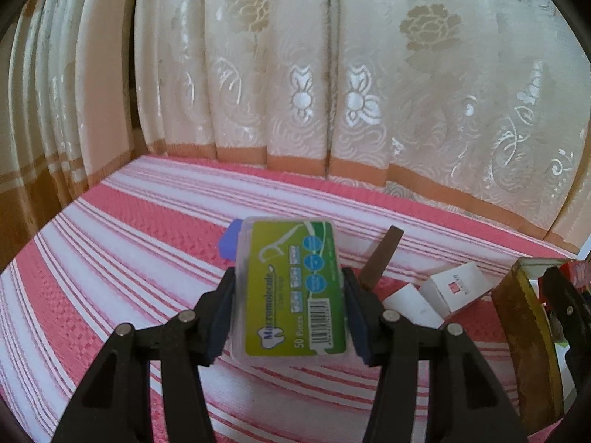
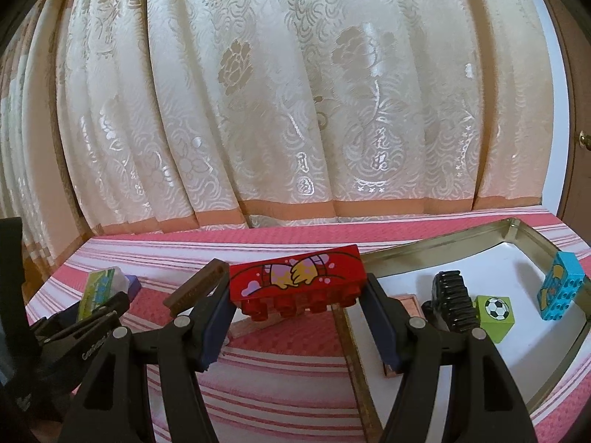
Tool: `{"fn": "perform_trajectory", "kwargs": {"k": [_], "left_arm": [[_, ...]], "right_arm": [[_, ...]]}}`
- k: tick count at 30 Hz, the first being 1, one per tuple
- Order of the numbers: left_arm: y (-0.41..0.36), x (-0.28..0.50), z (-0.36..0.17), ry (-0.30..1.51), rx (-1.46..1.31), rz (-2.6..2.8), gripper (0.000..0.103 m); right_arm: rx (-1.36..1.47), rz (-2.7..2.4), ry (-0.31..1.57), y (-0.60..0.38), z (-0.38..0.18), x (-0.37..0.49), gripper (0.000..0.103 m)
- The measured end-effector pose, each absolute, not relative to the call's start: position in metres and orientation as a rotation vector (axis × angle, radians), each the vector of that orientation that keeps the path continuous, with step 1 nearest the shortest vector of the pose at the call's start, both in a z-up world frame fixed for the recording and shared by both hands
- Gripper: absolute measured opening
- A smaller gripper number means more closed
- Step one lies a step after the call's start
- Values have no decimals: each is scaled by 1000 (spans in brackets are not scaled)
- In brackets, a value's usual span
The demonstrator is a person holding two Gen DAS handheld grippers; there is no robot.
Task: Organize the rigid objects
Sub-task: 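Carry the red brick with the right tool while the left tool carries the floss box over the tray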
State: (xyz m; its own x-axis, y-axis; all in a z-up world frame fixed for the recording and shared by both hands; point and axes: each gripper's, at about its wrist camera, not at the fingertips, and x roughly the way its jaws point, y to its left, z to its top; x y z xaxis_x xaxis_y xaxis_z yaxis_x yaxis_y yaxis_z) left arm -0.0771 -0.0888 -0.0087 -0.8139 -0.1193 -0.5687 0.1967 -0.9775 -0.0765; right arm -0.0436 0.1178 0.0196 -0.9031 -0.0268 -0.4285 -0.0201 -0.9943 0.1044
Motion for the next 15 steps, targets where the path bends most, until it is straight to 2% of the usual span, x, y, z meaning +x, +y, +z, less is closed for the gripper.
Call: {"fn": "perform_trajectory", "kwargs": {"k": [15], "left_arm": [[-69,-56,5,73,723,-2880,53]], "right_arm": [[678,-3075,-164,130,19,-31,69]]}}
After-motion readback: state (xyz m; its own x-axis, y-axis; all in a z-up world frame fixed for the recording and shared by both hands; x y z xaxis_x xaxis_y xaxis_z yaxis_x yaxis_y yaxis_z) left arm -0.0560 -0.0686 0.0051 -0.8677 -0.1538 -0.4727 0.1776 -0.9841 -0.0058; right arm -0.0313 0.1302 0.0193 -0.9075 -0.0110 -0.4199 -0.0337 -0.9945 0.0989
